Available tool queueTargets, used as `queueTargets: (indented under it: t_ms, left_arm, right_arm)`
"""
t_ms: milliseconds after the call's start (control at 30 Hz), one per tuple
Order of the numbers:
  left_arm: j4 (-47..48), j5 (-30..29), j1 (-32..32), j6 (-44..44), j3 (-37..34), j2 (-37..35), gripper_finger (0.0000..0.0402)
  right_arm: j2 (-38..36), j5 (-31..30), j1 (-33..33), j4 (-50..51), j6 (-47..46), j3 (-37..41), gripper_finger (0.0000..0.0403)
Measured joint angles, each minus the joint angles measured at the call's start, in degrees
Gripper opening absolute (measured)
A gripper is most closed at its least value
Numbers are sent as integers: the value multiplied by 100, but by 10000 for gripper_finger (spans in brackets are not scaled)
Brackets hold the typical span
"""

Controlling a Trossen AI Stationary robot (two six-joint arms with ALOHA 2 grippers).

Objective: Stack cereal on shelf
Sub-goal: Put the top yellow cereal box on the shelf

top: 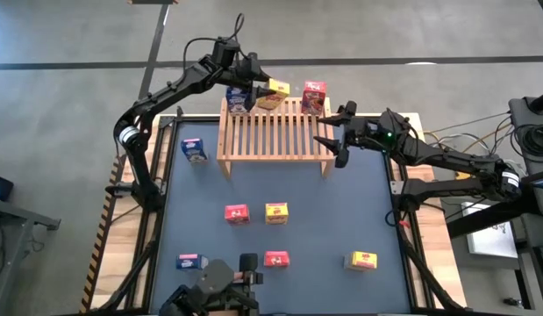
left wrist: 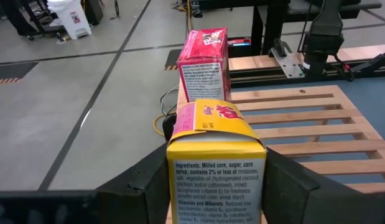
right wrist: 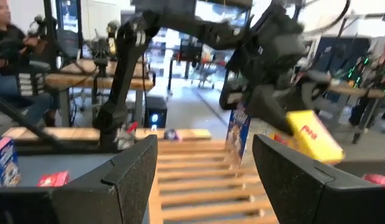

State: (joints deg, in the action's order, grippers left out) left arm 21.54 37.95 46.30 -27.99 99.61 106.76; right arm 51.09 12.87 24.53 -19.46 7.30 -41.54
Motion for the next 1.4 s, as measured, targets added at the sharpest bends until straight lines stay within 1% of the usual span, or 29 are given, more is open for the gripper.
queueTargets:
  t_ms: [67, 133, 233, 333, 433, 533, 600, 700, 833, 900, 1100, 1233, 1400]
  left_arm:
    - [0, 2, 0, 10, 0, 0, 175]
    - [0, 2, 0, 17, 2, 0, 173]
    - [-2, 2, 0, 20, 0, 0, 173]
    - [-2, 2, 0, 29, 2, 2, 173]
    - [-2, 2, 0, 51, 2, 2, 172]
    - [-2, 2, 0, 61, 2, 2, 172]
    - [-2, 4, 0, 61, 2, 2, 172]
    - [-2, 4, 0, 61, 2, 2, 172]
    - [-2, 4, 0, 61, 2, 2, 172]
    - [-2, 4, 0, 61, 2, 2, 172]
    - [-2, 7, 0, 59, 2, 2, 172]
    - [-2, 11, 0, 60, 2, 2, 172]
    - [-4, 2, 7, 59, 2, 2, 172]
  right_arm:
    - [33, -207, 0, -84, 57, -81, 251]
    - [129, -288, 30, -16, 199, -319, 251]
    - [411, -290, 148, 440, 391, -889, 251]
    - [942, -285, 330, 1501, 619, -1738, 251]
    - [1669, -213, 559, 2637, 1104, -2696, 251]
    - [2382, -182, 785, 3388, 1539, -3658, 251]
    - [2819, 68, 960, 3844, 1701, -4315, 251]
    - [3489, 697, 1221, 4459, 1785, -5192, 251]
    - [4208, 1136, 1477, 4870, 1818, -6036, 251]
    - [4491, 1267, 1579, 5091, 1890, -6386, 251]
    - [5290, 1263, 1694, 5915, 2138, -7274, 251]
    - [5557, 1271, 1683, 6111, 2261, -7646, 251]
    - [5698, 1253, 1692, 6211, 2277, -7848, 251]
